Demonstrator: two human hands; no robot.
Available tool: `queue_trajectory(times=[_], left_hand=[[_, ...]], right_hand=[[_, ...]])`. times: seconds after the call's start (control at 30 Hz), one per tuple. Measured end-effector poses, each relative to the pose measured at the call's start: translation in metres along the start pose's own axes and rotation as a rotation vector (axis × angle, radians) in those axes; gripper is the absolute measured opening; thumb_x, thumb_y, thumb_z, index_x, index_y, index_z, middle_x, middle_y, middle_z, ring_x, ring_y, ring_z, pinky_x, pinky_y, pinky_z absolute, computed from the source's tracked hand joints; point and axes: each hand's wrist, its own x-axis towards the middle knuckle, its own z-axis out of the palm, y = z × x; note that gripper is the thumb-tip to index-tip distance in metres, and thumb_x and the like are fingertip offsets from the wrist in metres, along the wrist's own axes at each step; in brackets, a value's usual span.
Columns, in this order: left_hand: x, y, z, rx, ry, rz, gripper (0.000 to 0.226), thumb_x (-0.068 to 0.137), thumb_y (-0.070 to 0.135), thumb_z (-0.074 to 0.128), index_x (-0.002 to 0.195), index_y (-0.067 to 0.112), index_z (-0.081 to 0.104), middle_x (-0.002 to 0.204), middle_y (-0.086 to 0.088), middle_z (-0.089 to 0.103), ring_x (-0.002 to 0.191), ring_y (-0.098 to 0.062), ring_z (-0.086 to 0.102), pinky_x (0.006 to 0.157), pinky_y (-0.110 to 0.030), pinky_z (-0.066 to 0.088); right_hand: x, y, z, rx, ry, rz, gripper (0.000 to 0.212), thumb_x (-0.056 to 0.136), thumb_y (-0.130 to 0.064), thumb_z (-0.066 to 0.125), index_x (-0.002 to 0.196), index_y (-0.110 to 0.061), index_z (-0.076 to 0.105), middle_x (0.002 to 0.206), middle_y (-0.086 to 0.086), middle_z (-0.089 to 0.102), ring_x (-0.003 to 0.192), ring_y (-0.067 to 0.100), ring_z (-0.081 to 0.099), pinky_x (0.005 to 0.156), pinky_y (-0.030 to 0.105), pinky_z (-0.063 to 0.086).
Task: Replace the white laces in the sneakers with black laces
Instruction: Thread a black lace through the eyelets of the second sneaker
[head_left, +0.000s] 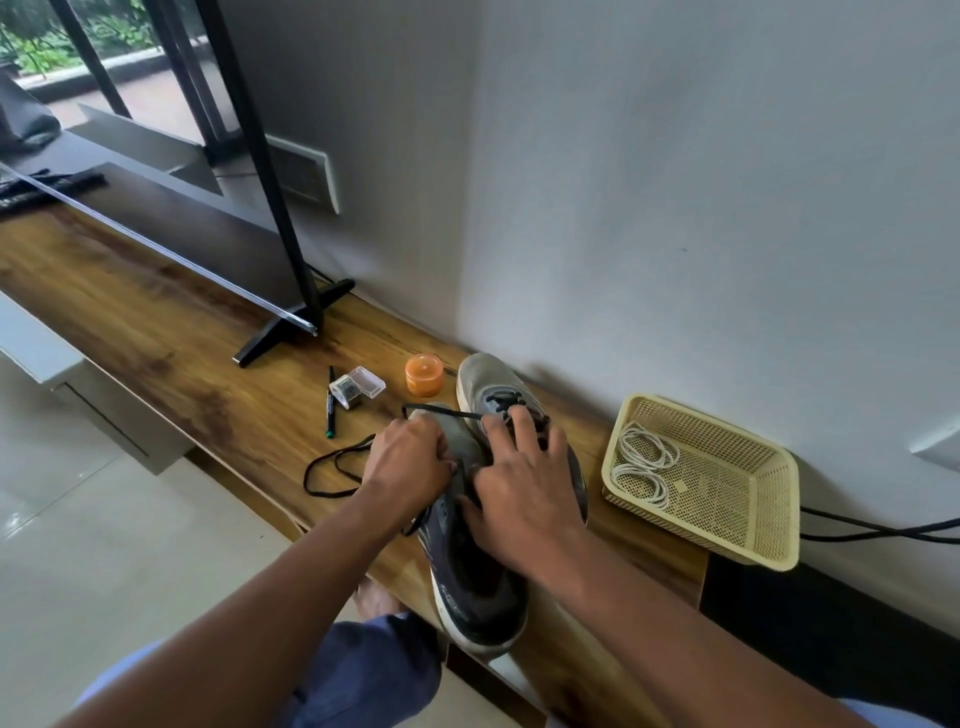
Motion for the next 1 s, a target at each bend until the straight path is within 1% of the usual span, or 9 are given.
queue_trajectory(times=[0.07, 0.13, 0.23, 0.3, 0.43, 0.57, 0.63, 0.77, 1.0], left_hand=[[-0.006, -0.001, -0.003, -0.032, -0.008, -0.018, 0.006, 0.083, 0.025, 0.079, 0.080, 0.024, 0.073, 0.085, 0.009, 0.070, 0.084, -0.014, 0.066, 0.068, -0.025, 0.044], [-0.014, -0.003, -0.007, -0.068, -0.006, -0.036, 0.006, 0.084, 0.026, 0.079, 0.079, 0.026, 0.076, 0.083, 0.014, 0.070, 0.083, -0.009, 0.064, 0.064, -0.023, 0.040], [-0.026, -0.003, -0.012, -0.089, 0.003, -0.075, 0.008, 0.087, 0.031, 0.077, 0.079, 0.027, 0.076, 0.084, 0.015, 0.070, 0.085, -0.009, 0.065, 0.068, -0.026, 0.046], [-0.034, -0.004, -0.012, -0.095, 0.006, -0.108, 0.011, 0.088, 0.034, 0.073, 0.080, 0.026, 0.075, 0.087, 0.011, 0.070, 0.087, -0.014, 0.065, 0.073, -0.029, 0.050], [-0.048, -0.004, -0.007, -0.129, 0.027, -0.171, 0.014, 0.089, 0.031, 0.071, 0.077, 0.024, 0.071, 0.083, 0.008, 0.068, 0.084, -0.016, 0.062, 0.071, -0.028, 0.042], [-0.056, -0.003, -0.006, -0.166, 0.036, -0.221, 0.017, 0.086, 0.025, 0.069, 0.070, 0.020, 0.071, 0.080, 0.005, 0.070, 0.083, -0.019, 0.065, 0.069, -0.029, 0.043], [-0.063, -0.003, -0.005, -0.174, 0.037, -0.241, 0.017, 0.085, 0.022, 0.067, 0.068, 0.018, 0.070, 0.078, 0.005, 0.069, 0.078, -0.016, 0.064, 0.062, -0.026, 0.042], [-0.073, -0.005, -0.001, -0.139, 0.011, -0.256, 0.015, 0.085, 0.018, 0.067, 0.070, 0.018, 0.071, 0.076, 0.005, 0.070, 0.066, -0.006, 0.062, 0.046, -0.013, 0.033], [-0.063, -0.004, -0.003, -0.040, -0.027, -0.184, 0.017, 0.083, 0.015, 0.064, 0.067, 0.020, 0.067, 0.075, 0.006, 0.069, 0.066, -0.008, 0.062, 0.049, -0.013, 0.032]], right_hand=[[-0.011, -0.009, -0.007, -0.044, 0.017, -0.008, 0.022, 0.086, -0.041, 0.067, 0.088, -0.024, 0.080, 0.141, 0.012, 0.051, 0.131, 0.039, 0.035, 0.098, 0.057, 0.032], [-0.020, -0.019, -0.014, -0.025, 0.029, -0.024, 0.015, 0.090, -0.030, 0.065, 0.092, -0.023, 0.078, 0.124, 0.008, 0.054, 0.116, 0.033, 0.042, 0.088, 0.049, 0.039], [-0.023, -0.025, -0.020, 0.068, -0.091, 0.023, 0.017, 0.096, -0.014, 0.062, 0.109, -0.016, 0.074, 0.120, 0.007, 0.053, 0.105, 0.030, 0.060, 0.073, 0.041, 0.047], [-0.022, -0.028, -0.020, 0.108, -0.109, 0.043, 0.018, 0.098, -0.014, 0.059, 0.111, -0.014, 0.072, 0.121, 0.007, 0.053, 0.098, 0.030, 0.067, 0.068, 0.040, 0.047], [-0.027, -0.036, -0.010, 0.172, -0.101, 0.059, 0.025, 0.102, -0.026, 0.052, 0.114, -0.015, 0.071, 0.123, 0.009, 0.049, 0.097, 0.031, 0.069, 0.065, 0.037, 0.042], [-0.033, -0.038, -0.004, 0.197, -0.104, 0.091, 0.026, 0.103, -0.027, 0.050, 0.114, -0.016, 0.071, 0.124, 0.008, 0.048, 0.094, 0.030, 0.068, 0.063, 0.036, 0.039], [-0.039, -0.036, -0.006, 0.206, -0.111, 0.099, 0.026, 0.103, -0.027, 0.050, 0.116, -0.017, 0.070, 0.124, 0.008, 0.048, 0.096, 0.030, 0.068, 0.063, 0.037, 0.039], [-0.054, -0.038, -0.005, 0.224, -0.155, 0.103, 0.025, 0.104, -0.029, 0.051, 0.119, -0.019, 0.068, 0.124, 0.008, 0.048, 0.098, 0.030, 0.067, 0.066, 0.036, 0.038], [-0.043, -0.032, -0.006, 0.271, -0.225, 0.097, 0.029, 0.102, -0.032, 0.054, 0.127, -0.021, 0.063, 0.126, 0.009, 0.051, 0.104, 0.032, 0.065, 0.070, 0.037, 0.038]])
